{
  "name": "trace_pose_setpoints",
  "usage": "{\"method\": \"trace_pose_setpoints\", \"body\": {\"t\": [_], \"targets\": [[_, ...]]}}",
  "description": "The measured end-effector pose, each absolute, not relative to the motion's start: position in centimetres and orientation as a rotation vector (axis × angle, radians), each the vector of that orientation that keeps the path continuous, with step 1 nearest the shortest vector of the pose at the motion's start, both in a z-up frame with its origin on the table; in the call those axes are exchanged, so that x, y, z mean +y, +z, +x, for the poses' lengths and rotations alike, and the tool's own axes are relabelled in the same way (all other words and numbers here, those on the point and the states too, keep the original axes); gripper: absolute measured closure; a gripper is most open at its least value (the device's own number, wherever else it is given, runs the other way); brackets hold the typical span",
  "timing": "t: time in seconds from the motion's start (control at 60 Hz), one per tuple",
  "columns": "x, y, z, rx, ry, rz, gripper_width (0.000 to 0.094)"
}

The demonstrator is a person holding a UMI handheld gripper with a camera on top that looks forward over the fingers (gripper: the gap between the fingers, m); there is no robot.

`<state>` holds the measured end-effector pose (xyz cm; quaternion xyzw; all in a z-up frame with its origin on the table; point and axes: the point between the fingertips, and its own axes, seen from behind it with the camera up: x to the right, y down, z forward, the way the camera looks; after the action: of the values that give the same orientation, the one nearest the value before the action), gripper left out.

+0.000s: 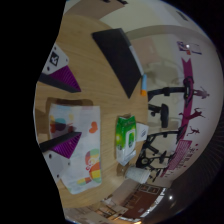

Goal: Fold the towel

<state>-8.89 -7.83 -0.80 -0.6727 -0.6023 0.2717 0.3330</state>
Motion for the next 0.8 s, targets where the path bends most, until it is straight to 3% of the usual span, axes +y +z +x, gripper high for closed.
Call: {"method": "trace_pose_setpoints", "body": {"t": [0.15,0.367,0.633,0.7,0.8], "targets": [[-6.0,-1.0,-9.8,-1.554,0.607,-1.730,0.0880],[-9.1,-0.5,-8.9,-1.565,0.638,-1.867,0.0923],[-19.0,6.8,-7.7,-1.562,0.963,-2.009,0.0923],[-19.0,9.3,-7.5,-1.538,1.035,-2.012,0.0922],[-16.9,10.3,-7.0,-1.483,1.027,-2.054,0.0919]]}}
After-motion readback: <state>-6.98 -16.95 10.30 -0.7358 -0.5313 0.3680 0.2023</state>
